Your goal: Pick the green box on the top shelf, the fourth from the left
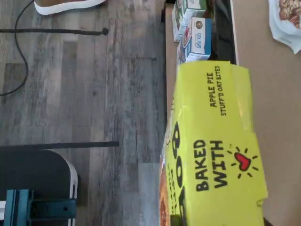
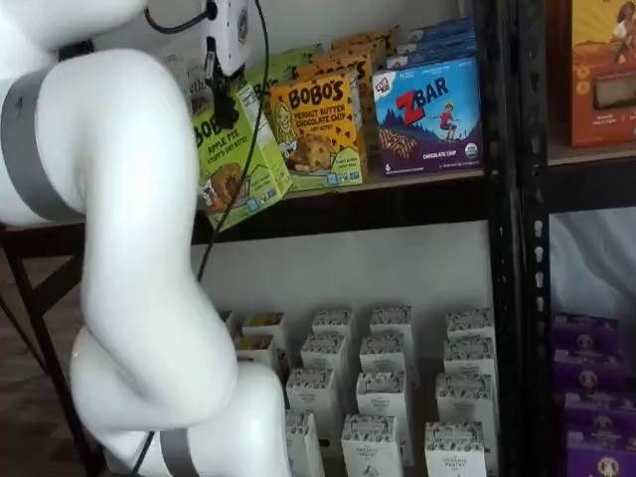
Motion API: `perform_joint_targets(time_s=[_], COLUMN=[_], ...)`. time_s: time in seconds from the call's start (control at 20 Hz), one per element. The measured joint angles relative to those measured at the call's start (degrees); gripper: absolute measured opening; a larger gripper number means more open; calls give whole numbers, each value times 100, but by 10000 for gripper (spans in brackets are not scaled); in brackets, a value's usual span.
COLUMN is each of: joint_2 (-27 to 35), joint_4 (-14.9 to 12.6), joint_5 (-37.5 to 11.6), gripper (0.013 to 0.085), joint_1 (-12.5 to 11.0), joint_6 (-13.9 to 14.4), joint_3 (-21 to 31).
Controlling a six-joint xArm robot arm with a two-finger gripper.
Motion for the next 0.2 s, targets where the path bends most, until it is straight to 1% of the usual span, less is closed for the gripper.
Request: perform_joint_targets(time_s=[0.2], joint_2=[-161], joint_4=[17], joint_5=[-26], gripper=[130], joint_1=[-54], joint_6=[-45], joint_3=[151])
